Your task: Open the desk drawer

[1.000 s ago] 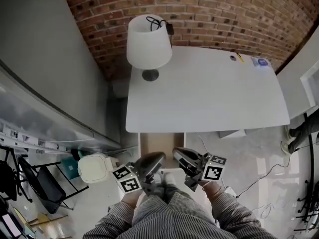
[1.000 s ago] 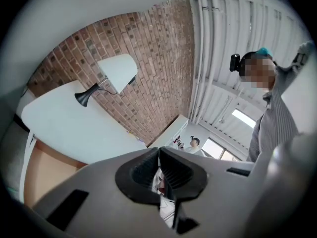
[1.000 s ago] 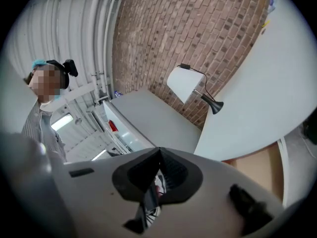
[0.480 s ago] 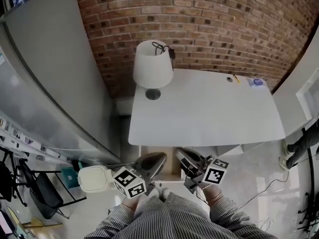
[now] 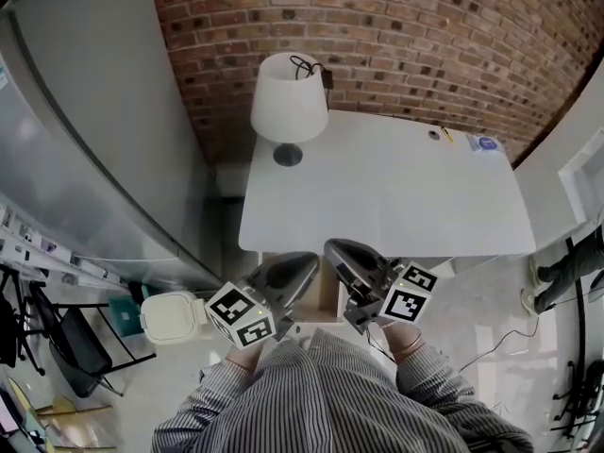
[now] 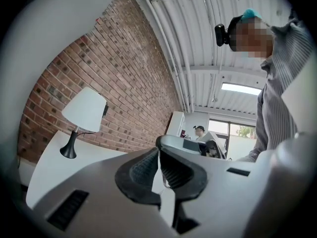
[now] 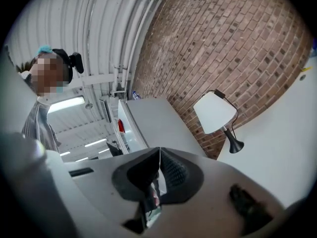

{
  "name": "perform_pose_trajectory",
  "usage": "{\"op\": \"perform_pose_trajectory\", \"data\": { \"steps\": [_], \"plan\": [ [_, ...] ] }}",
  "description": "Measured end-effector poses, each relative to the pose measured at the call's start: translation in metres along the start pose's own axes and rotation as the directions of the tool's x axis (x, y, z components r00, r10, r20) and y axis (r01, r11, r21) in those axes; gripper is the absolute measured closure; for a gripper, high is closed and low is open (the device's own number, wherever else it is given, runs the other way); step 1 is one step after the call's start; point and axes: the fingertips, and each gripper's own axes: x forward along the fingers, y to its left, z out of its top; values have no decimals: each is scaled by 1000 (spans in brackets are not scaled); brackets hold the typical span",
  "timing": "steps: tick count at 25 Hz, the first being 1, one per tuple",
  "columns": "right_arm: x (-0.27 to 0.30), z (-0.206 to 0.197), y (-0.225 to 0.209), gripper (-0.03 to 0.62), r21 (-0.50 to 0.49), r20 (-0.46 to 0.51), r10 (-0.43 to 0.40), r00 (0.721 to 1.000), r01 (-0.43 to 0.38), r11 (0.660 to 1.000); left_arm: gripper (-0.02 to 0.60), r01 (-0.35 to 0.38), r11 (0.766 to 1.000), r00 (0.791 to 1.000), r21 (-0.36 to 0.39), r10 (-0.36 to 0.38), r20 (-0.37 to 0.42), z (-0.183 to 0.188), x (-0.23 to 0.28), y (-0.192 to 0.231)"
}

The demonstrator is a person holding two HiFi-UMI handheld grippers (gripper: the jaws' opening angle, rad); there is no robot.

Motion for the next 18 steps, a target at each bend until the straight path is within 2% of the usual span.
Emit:
{"op": "perform_pose_trajectory", "data": {
  "steps": [5, 11, 15, 18],
  "plan": [
    [5, -7, -1, 577, -112, -136, -10, 991, -5, 994, 565, -6, 1000, 1000, 7, 6, 16, 14, -4, 3],
    [4, -29, -7, 577, -250, -308, -76, 948, -4, 968, 566, -18, 1000, 1000, -21, 18, 2, 3, -4, 11],
    [-1, -28, 0, 577, -321, -382, -110, 918, -21, 947, 566, -19, 999, 1000, -38, 19, 3, -2, -5, 6],
    [-5, -28, 6, 577, -349, -407, -126, 905, -27, 937, 566, -16, 999, 1000, -44, 15, -7, -5, -8, 2]
  ]
}}
